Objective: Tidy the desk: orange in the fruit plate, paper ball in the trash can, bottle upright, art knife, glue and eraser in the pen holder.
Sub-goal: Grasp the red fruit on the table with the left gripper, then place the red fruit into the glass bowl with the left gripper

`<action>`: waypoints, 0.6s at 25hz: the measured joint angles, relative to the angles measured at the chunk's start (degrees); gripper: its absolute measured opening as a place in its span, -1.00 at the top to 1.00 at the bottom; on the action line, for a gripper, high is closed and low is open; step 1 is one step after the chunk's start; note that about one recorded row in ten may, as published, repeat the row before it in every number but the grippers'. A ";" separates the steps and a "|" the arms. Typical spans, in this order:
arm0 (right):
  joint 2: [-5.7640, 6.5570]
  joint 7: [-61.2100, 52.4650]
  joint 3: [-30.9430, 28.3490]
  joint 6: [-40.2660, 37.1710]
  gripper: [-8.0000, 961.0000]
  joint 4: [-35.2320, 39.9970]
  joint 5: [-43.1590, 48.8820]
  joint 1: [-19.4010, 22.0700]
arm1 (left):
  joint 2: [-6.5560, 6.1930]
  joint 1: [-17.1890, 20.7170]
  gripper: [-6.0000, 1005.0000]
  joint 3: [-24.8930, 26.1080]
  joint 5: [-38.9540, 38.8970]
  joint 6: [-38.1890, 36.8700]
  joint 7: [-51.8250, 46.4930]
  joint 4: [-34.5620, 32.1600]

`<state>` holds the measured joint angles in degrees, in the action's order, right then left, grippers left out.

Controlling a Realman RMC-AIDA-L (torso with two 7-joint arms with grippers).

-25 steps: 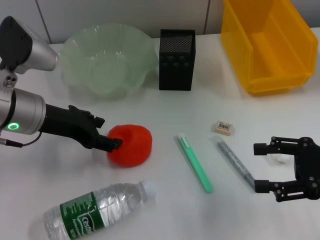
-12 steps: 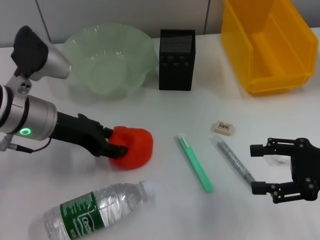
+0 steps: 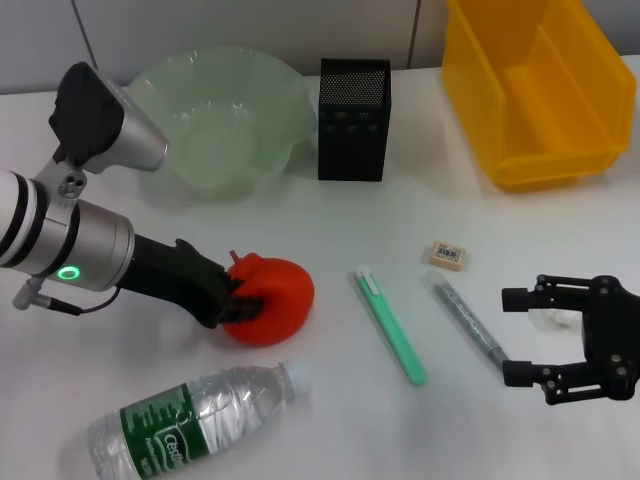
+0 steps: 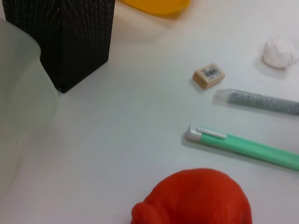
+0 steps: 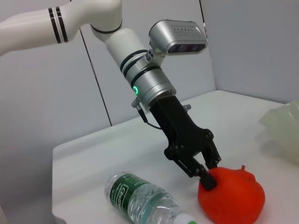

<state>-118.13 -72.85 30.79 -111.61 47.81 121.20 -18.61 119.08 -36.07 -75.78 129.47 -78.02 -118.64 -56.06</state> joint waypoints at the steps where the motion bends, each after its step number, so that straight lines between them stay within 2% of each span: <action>1: 0.00 0.01 -0.01 0.02 -0.76 0.00 0.00 0.07 | -0.01 0.00 0.44 0.12 -0.49 -0.06 -0.16 -0.22; 4: -0.06 0.03 -0.03 0.08 -0.76 -0.06 -0.08 0.24 | -0.14 0.34 0.64 0.20 -1.15 -0.42 -0.41 -1.29; 11: -0.09 0.06 -0.03 0.09 -0.76 -0.09 -0.22 0.38 | -0.17 0.89 0.73 0.17 -1.43 -0.98 -0.67 -2.84; 14: -0.09 0.08 -0.03 0.09 -0.76 -0.09 -0.28 0.42 | -0.62 2.94 0.77 1.37 -1.81 -3.42 -2.90 -10.21; 15: -0.09 0.08 -0.03 0.09 -0.76 -0.09 -0.28 0.42 | -0.62 2.94 0.78 1.37 -1.81 -3.42 -2.90 -10.21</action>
<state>-118.21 -72.77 30.76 -111.53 47.72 120.92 -18.19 118.46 -33.13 -74.41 127.67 -81.43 -121.54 -66.28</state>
